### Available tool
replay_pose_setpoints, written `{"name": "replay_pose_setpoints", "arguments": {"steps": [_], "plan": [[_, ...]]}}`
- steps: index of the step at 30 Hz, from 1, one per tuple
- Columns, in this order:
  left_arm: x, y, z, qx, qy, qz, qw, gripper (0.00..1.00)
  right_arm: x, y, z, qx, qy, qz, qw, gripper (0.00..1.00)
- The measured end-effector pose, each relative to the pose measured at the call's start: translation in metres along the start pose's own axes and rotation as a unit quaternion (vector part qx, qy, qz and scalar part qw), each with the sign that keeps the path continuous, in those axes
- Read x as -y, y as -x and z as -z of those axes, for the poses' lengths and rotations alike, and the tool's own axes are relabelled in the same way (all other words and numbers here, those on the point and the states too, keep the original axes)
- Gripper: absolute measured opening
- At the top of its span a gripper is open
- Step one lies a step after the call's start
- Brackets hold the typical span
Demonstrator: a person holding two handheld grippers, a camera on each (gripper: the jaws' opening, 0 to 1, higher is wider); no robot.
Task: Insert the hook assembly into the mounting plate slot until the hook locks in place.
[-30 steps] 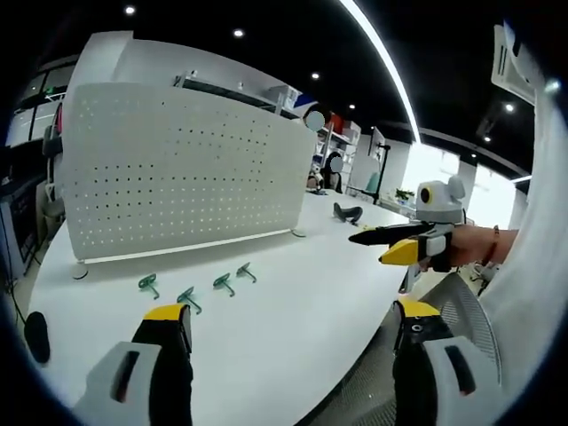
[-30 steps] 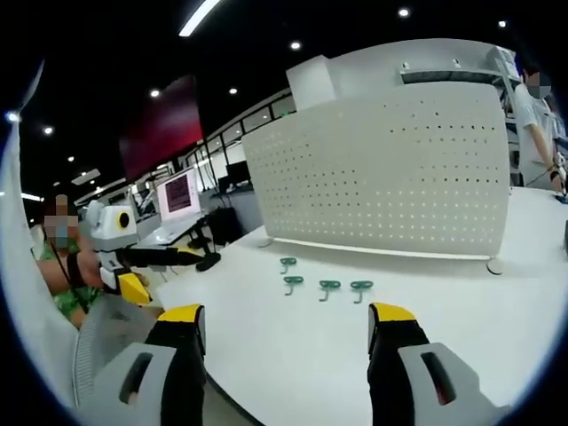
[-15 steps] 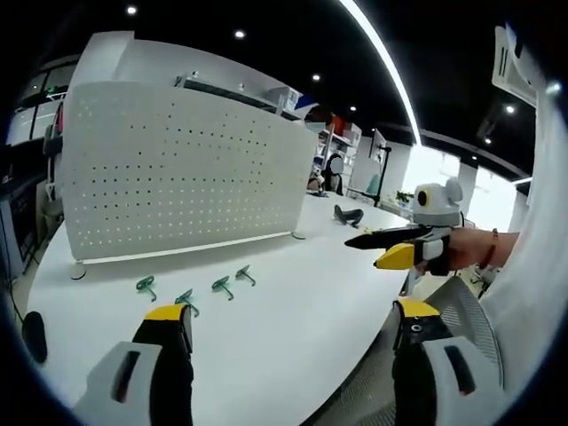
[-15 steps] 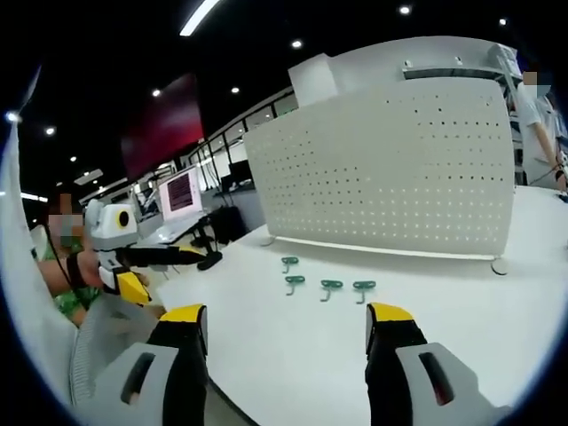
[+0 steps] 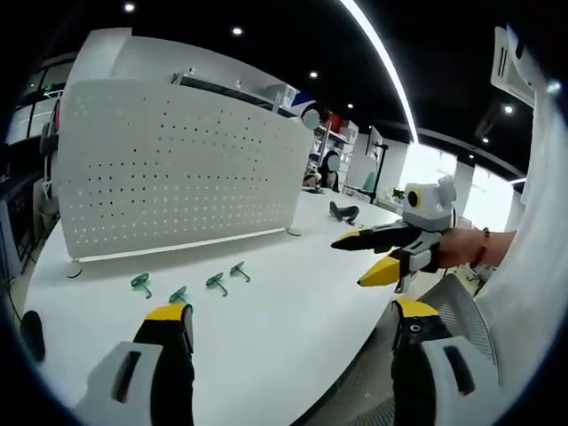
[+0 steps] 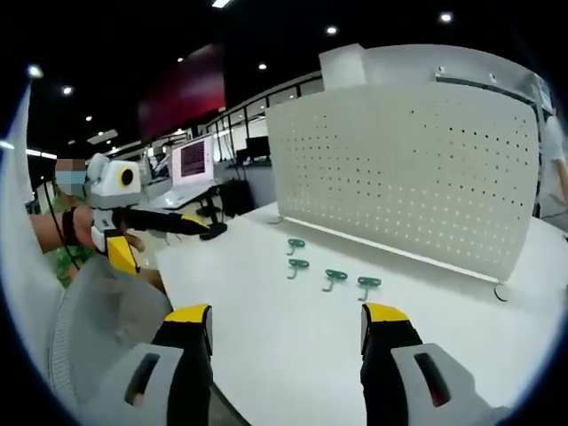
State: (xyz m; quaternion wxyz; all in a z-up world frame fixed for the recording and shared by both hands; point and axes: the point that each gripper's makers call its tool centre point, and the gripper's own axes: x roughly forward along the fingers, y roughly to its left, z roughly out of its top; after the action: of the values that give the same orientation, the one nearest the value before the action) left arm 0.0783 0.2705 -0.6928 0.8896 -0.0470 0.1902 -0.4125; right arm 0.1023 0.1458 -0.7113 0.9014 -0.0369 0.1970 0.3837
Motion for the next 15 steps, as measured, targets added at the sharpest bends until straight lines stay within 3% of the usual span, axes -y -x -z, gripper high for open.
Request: {"name": "replay_pose_setpoints", "arguments": {"steps": [15], "plan": [[-0.003,0.0,0.001,-0.003,0.001,-0.001,1.0,0.94,-0.007,-0.028,-0.014,-0.008,0.025,-0.041,0.9988,0.68]]}}
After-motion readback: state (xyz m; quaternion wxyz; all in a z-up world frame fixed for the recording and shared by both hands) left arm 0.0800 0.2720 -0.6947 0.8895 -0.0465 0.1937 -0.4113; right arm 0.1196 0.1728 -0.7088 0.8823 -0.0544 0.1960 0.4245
